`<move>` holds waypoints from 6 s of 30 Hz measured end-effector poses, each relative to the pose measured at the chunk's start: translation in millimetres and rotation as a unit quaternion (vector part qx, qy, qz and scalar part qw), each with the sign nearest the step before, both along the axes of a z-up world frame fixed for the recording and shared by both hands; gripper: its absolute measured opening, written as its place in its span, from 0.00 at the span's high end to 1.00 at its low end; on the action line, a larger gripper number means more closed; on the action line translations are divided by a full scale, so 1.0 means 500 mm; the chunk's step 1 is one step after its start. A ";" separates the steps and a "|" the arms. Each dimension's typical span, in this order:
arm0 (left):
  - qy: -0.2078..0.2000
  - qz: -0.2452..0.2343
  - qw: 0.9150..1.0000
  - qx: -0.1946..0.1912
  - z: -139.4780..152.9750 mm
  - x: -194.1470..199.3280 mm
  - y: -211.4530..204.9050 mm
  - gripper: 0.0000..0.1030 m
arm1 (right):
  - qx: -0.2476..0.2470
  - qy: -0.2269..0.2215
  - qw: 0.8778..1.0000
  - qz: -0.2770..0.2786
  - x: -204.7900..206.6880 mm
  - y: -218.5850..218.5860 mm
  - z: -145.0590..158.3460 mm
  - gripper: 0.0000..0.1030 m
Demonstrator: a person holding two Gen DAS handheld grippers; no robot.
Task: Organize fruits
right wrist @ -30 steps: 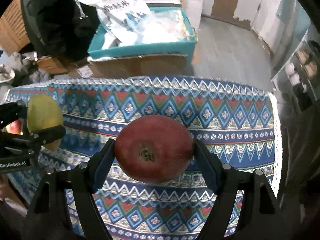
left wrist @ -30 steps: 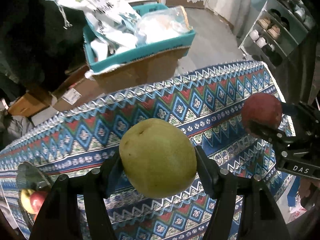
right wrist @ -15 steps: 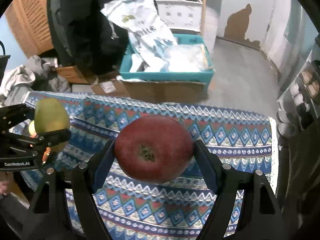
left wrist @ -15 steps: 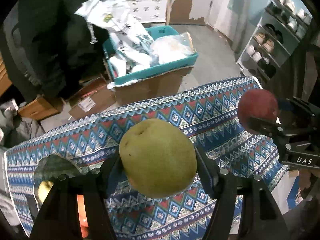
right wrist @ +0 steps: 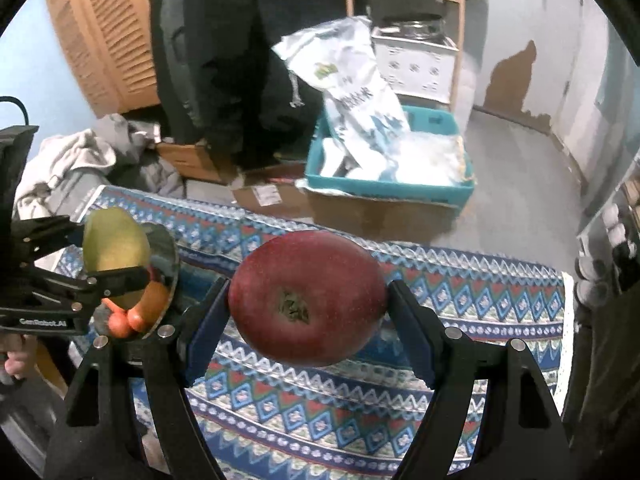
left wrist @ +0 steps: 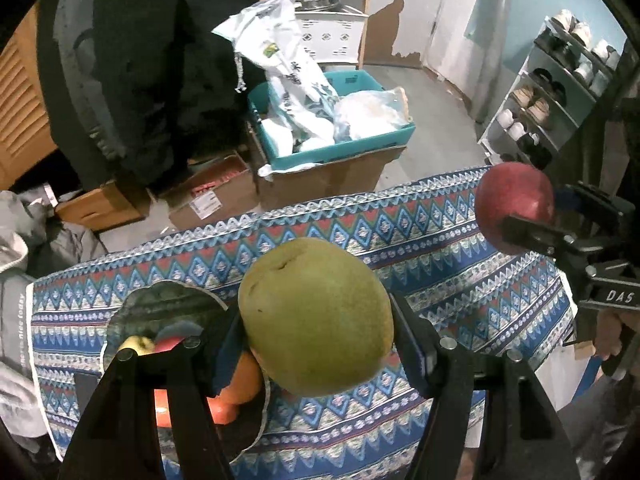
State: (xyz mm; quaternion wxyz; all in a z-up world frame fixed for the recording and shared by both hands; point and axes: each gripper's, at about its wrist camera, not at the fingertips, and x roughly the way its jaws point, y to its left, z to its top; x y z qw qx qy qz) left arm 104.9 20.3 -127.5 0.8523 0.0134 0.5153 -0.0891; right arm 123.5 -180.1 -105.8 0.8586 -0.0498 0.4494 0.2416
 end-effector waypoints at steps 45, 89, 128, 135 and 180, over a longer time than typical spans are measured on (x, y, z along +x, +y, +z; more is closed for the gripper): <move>0.057 0.129 0.990 -0.023 -0.147 0.008 0.385 0.33 | 0.012 0.103 0.986 0.129 0.037 0.453 -0.151 0.24; 0.074 0.192 0.975 -0.079 -0.161 -0.016 0.438 0.36 | -0.018 0.110 0.985 0.135 0.020 0.475 -0.170 0.25; -0.126 0.146 0.981 -0.006 0.164 -0.227 0.273 0.13 | 0.014 -0.054 0.995 0.077 -0.110 0.303 0.117 0.21; -0.143 0.152 0.978 -0.014 0.186 -0.251 0.259 0.10 | 0.016 -0.085 0.993 0.074 -0.141 0.274 0.158 0.21; -0.181 0.130 0.975 -0.006 0.251 -0.274 0.159 0.01 | 0.046 -0.104 0.993 0.044 -0.163 0.198 0.200 0.20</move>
